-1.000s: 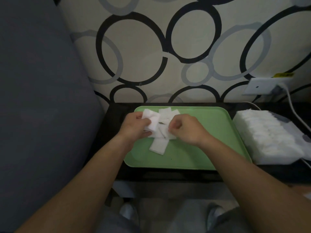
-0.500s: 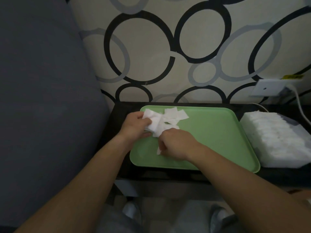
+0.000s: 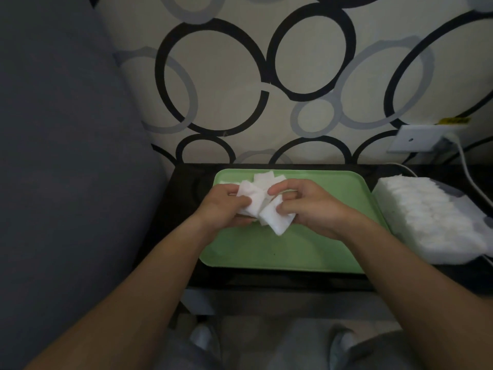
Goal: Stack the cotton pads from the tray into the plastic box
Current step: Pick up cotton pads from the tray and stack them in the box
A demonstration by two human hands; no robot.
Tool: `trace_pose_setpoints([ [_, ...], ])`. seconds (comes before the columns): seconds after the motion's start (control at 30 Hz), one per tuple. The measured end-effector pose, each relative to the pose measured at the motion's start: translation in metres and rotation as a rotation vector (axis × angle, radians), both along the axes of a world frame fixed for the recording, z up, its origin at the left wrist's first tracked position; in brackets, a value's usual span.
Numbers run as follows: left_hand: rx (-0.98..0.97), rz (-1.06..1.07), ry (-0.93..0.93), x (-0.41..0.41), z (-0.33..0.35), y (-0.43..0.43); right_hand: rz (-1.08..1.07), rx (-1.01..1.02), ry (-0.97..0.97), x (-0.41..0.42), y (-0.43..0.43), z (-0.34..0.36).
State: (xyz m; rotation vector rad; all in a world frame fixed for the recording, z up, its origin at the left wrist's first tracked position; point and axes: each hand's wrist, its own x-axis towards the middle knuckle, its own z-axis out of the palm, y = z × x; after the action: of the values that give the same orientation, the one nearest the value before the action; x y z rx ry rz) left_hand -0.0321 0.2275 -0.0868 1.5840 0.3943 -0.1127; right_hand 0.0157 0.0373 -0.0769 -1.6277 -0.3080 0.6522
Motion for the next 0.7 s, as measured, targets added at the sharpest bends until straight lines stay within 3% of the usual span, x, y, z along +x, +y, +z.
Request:
trace_pose_setpoints([
  [0.2, -0.035, -0.208, 0.035, -0.002, 0.003, -0.012, 0.012, -0.050, -0.170, 0.001, -0.011, 0.011],
  [0.7, -0.071, -0.294, -0.005, -0.005, 0.009, -0.019, -0.176, -0.104, -0.212, 0.001, -0.008, 0.012],
])
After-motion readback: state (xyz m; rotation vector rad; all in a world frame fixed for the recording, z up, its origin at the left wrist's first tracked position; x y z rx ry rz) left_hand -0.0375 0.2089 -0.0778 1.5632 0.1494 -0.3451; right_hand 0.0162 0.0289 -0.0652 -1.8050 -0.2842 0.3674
